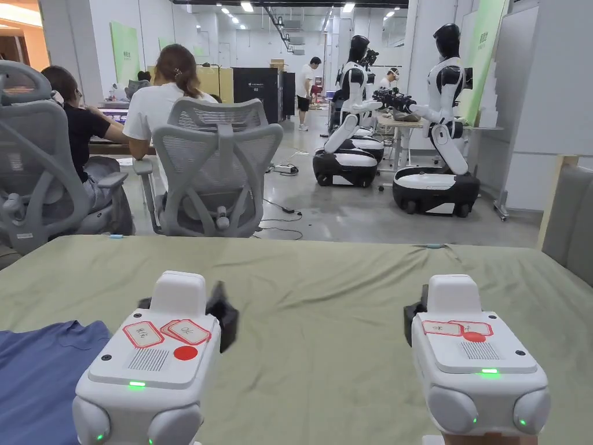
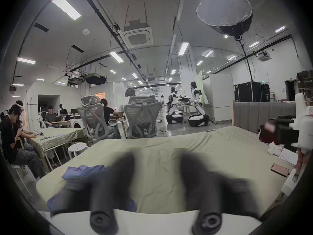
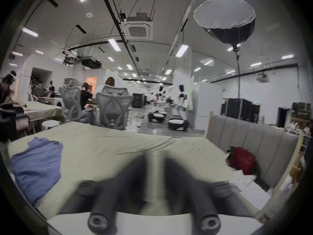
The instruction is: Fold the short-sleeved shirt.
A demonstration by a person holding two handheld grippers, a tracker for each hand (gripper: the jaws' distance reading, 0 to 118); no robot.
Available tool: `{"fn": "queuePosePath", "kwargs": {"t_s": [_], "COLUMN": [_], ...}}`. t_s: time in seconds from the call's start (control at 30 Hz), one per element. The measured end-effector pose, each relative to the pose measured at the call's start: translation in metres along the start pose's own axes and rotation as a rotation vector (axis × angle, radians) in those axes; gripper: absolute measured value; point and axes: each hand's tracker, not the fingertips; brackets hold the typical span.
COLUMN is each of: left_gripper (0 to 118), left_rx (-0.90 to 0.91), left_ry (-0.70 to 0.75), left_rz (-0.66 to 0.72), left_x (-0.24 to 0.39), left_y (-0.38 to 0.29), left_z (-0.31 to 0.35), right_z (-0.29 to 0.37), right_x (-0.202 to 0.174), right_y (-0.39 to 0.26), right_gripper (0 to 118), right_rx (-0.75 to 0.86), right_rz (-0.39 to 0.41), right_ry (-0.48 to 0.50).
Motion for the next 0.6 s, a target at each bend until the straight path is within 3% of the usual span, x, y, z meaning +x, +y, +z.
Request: {"fn": "queuePosePath", "kwargs": {"t_s": [0.03,0.1,0.2,0.33,0.6], "left_gripper": [0,1,1,1,1], "left_rx": [-0.006,-0.006,-0.022,-0.005,-0.052], "left_ry": [0.044,0.025,0.025,0.077,0.415], "left_rz": [-0.020,-0.016,0.008,0.004,0.038], "left_x": [0.002,0.002,0.003,-0.016,-0.148], "left_y": [-0.002,-0.002,-0.003,-0.001,-0.019], "left_z": [-0.002,-0.005,-0.008,0.000,0.075], "right_z": [0.003,0.003,0.003,0.000,0.011], "right_x": [0.001,0.007,0.001,-0.023,-0.182], "right_y": [0.002,0.008,0.007,0.008,0.025], "right_gripper": [0,0,0,0,0], "right_rx": [0.019,-0.007,-0.003,-0.018,0.024], "right_rz": [0.018,-0.052,0.000,-0.004,0.035], "right_ry": [-0.041,0.094,0.056,0.124,0.503]}}
